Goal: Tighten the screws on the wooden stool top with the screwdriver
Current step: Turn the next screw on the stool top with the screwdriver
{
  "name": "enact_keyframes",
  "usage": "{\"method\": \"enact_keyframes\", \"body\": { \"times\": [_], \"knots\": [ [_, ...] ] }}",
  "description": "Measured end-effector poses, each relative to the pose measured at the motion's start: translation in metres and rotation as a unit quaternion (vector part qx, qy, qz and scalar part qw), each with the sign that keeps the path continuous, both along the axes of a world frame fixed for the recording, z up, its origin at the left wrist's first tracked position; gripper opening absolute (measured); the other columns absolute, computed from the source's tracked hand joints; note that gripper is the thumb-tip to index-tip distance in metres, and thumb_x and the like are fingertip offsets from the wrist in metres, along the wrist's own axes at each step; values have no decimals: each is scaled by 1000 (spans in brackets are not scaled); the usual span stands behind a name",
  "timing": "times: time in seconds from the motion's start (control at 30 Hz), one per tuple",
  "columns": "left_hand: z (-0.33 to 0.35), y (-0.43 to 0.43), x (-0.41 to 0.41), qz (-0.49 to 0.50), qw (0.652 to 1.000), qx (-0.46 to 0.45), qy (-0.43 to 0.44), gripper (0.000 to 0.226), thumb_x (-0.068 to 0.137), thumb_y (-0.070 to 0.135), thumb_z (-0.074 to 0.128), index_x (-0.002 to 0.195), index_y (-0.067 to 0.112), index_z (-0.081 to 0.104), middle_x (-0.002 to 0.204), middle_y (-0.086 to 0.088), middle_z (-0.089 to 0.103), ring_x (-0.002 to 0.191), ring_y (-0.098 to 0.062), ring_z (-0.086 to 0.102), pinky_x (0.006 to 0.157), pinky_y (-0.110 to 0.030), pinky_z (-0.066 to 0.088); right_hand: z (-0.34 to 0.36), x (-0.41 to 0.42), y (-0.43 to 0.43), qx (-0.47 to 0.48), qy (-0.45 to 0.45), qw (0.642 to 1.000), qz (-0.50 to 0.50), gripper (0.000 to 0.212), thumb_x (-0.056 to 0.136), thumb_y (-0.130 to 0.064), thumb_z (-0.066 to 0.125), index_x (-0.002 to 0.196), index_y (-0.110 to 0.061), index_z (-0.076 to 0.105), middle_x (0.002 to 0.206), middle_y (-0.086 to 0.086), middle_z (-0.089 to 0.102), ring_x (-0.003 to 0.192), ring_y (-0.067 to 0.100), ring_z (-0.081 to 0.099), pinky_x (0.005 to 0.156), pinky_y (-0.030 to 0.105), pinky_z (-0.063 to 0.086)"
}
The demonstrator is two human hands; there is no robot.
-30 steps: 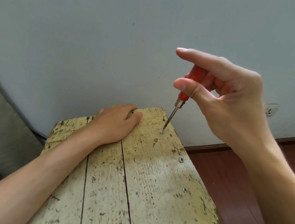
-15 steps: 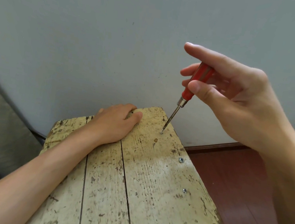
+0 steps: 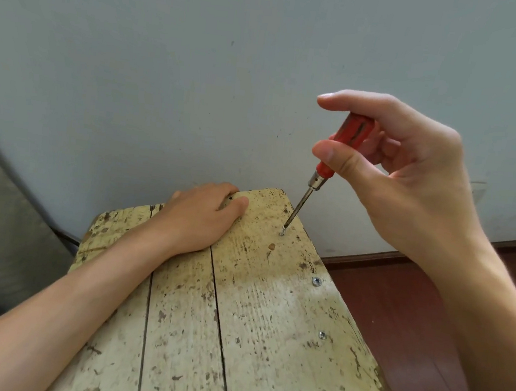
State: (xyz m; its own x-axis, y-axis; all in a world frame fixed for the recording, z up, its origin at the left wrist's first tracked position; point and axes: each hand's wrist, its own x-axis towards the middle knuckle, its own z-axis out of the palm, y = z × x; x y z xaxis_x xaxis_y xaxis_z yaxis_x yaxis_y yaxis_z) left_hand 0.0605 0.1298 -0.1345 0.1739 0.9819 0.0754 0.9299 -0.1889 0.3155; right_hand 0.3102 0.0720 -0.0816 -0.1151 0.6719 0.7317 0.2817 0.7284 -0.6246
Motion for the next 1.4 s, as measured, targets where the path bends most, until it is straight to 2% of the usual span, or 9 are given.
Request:
{"method": "enact_keyframes", "body": {
  "times": [0.17, 0.27, 0.47, 0.63, 0.83, 1.03, 1.17, 1.23, 1.4],
  "knots": [
    [-1, 0, 0, 2, 1000, 0, 1, 47, 103, 57, 29, 129, 31, 57, 121, 10, 63, 116, -18, 56, 107, -48, 37, 4, 11, 1, -28, -40, 997, 61, 47, 103, -16, 68, 147, -29, 59, 118, 5, 73, 103, 21, 78, 97, 52, 58],
    [-1, 0, -1, -1, 1000, 0, -1, 46, 103, 58, 29, 129, 31, 57, 121, 11, 63, 116, -18, 56, 106, -48, 36, 5, 16, 1, -43, -47, 993, 98, 51, 105, -8, 65, 153, -23, 56, 128, 7, 72, 111, 23, 77, 105, 44, 59],
    [-1, 1, -1, -1, 1000, 2, -3, 46, 103, 58, 30, 127, 31, 57, 119, 10, 64, 113, -18, 56, 106, -49, 37, 3, 15, 3, -34, -40, 993, 106, 47, 104, -3, 66, 148, -19, 60, 119, 9, 74, 104, 27, 78, 101, 42, 61],
    [-2, 2, -2, -3, 1000, 1, 0, 47, 103, 59, 29, 129, 31, 57, 122, 10, 63, 116, -17, 56, 105, -48, 37, 2, 7, 2, -10, -10, 999, 50, 41, 99, -7, 75, 137, -22, 68, 109, 6, 77, 92, 17, 79, 92, 33, 62],
    [-3, 3, -2, -4, 1000, 4, 0, 44, 103, 58, 29, 124, 33, 58, 117, 12, 63, 112, -16, 56, 100, -45, 38, 0, -9, -1, 10, 15, 1000, 4, 39, 95, -13, 81, 131, -25, 70, 100, 2, 75, 84, 18, 79, 81, 44, 62],
    [-2, 2, -2, -3, 1000, 1, 2, 44, 103, 58, 29, 125, 33, 57, 118, 11, 63, 113, -17, 56, 104, -48, 38, 1, -4, -1, 8, -7, 1000, 14, 40, 100, -17, 77, 137, -27, 68, 100, -3, 76, 91, 15, 79, 85, 35, 60],
    [-2, 2, -1, -2, 1000, -4, 5, 45, 103, 58, 28, 125, 32, 57, 115, 10, 64, 112, -18, 57, 105, -49, 38, 2, 10, 1, -21, -32, 997, 70, 45, 104, -12, 68, 146, -25, 61, 122, 1, 75, 117, 18, 75, 103, 46, 59],
    [-1, 2, -1, -3, 1000, -4, 5, 45, 103, 58, 28, 126, 31, 57, 115, 9, 64, 112, -18, 57, 105, -49, 38, 2, 14, 1, -27, -32, 996, 79, 45, 103, -11, 68, 147, -22, 61, 127, 1, 75, 116, 19, 76, 105, 47, 59],
    [-1, 1, -1, -2, 1000, 1, 7, 46, 103, 57, 29, 127, 31, 57, 118, 9, 63, 113, -18, 57, 104, -47, 38, 3, 13, 1, -23, -14, 996, 82, 39, 101, -8, 72, 138, -21, 67, 115, 4, 78, 109, 19, 78, 100, 39, 61]
  ]
}}
